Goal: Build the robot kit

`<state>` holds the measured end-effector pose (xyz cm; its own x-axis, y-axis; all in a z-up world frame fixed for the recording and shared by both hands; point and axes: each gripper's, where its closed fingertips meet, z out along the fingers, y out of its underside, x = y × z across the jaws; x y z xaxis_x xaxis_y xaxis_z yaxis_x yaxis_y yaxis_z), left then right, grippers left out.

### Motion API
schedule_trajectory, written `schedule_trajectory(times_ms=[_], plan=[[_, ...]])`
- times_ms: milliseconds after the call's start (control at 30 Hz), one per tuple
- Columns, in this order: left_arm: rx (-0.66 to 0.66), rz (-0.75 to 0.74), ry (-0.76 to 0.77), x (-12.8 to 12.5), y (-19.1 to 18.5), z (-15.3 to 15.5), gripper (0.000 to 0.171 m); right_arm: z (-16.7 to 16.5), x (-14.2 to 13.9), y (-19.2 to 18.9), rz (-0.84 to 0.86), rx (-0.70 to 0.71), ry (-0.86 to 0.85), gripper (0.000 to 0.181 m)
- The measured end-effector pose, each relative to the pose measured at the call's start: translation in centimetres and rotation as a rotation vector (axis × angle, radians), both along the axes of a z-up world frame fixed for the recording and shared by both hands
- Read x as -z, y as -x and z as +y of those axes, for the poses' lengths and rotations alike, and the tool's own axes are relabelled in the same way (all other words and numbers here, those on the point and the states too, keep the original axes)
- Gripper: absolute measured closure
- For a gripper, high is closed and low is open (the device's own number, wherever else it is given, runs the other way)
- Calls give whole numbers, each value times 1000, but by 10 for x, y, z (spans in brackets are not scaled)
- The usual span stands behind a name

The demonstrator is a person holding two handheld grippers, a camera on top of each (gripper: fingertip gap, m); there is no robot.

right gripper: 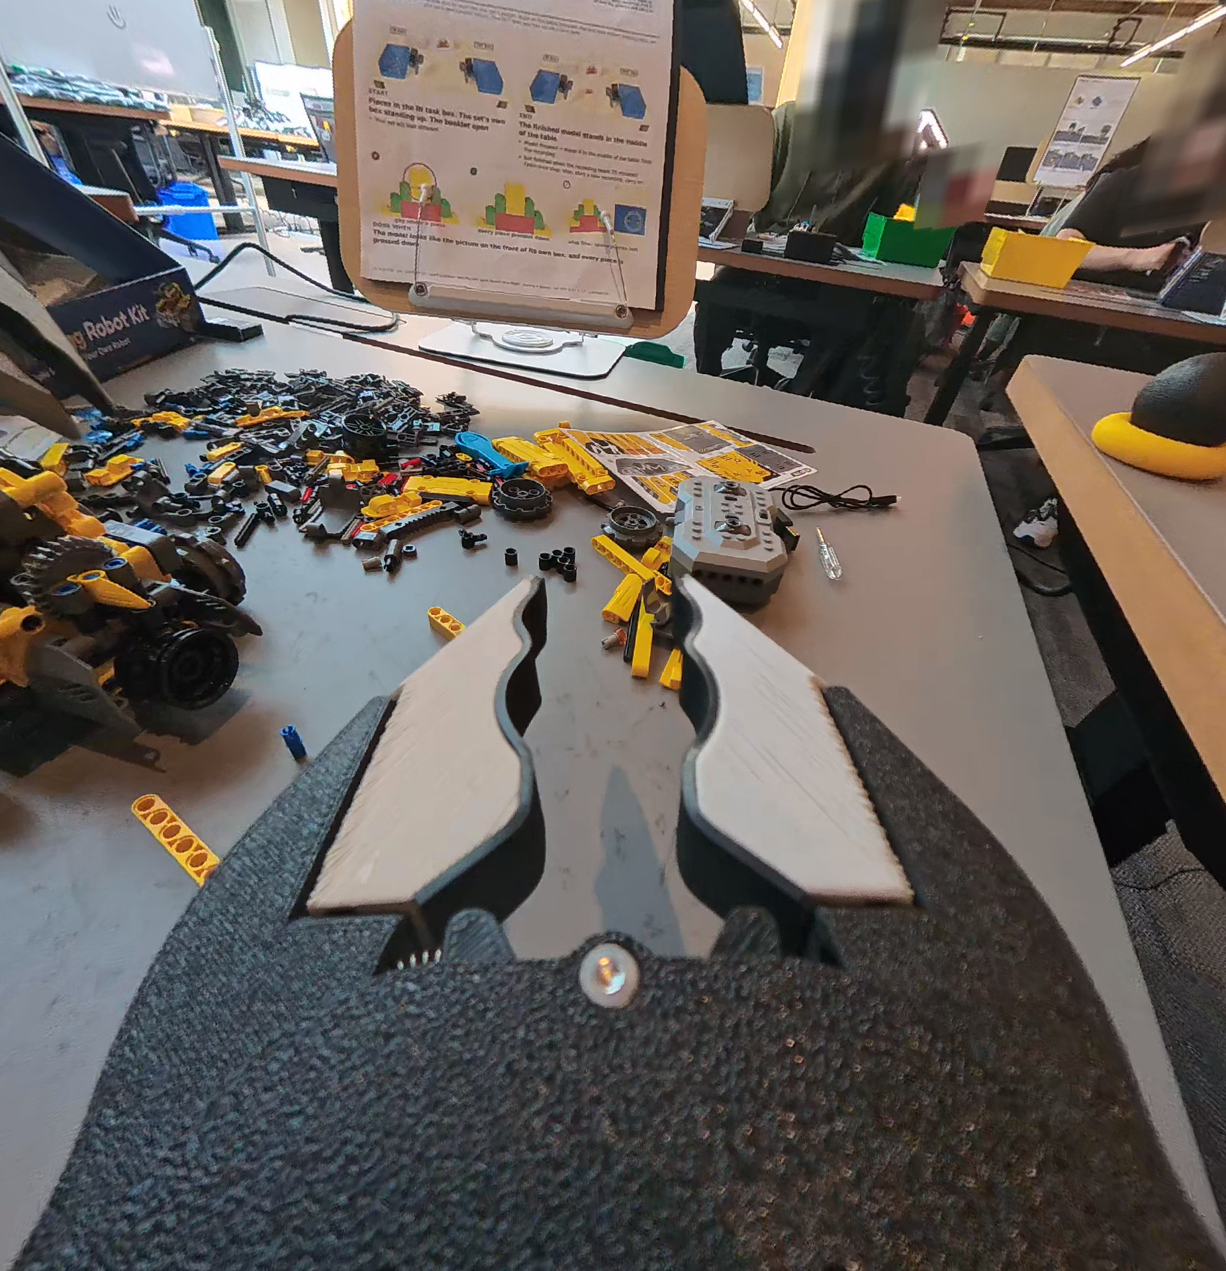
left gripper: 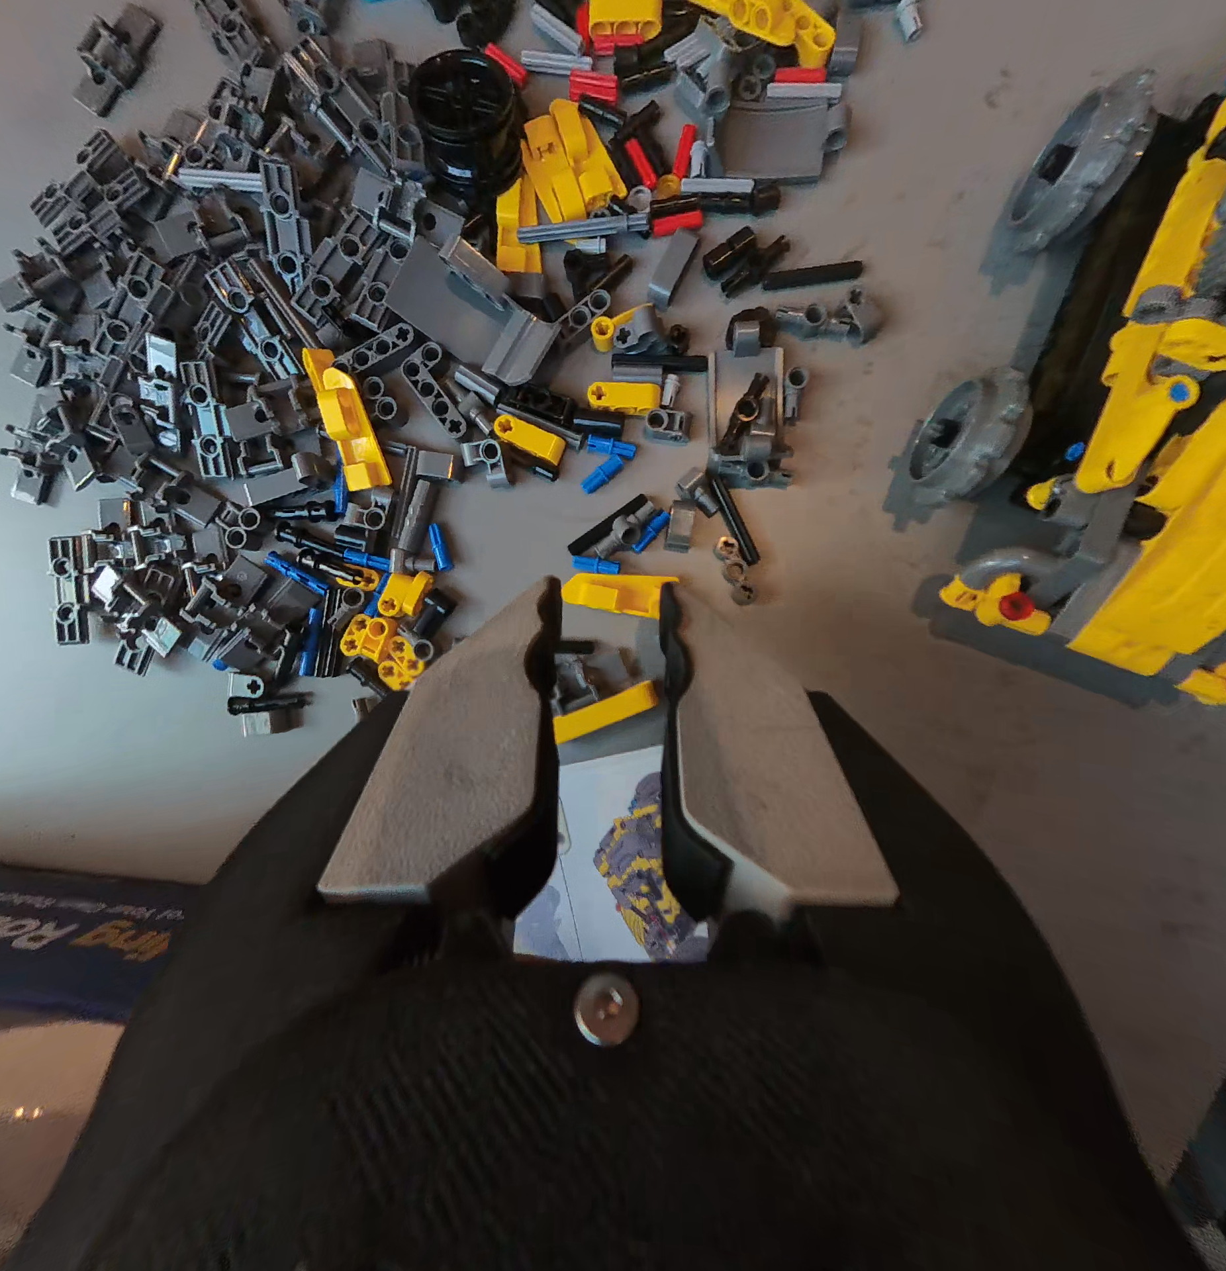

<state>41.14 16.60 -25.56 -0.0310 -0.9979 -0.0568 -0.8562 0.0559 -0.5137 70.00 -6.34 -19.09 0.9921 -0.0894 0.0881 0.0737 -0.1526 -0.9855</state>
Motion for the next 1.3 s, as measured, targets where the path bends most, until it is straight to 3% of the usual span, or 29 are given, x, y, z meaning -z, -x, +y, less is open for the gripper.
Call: schedule_trajectory(times_ms=[367,733,867,1033,1167,1300], plan=[[27,94,14,28,-9,9,149,3,5,2,-13,-5,35,146],[66,78,27,26,-8,5,158,2,2,3,-5,-18,17,146],[184,-46,-103,7,-13,-6,159,1,1,3,-3,-22,8,146],[421,-199,-272,-25,-18,-44,159,1,-1,4,1,-28,-2,146],[500,-266,-272,-56,-46,-68,159,1,0,4,-1,-30,-2,146],[600,-296,-168,-93,-100,-117,159,1,0,4,-3,-28,-1,146]])
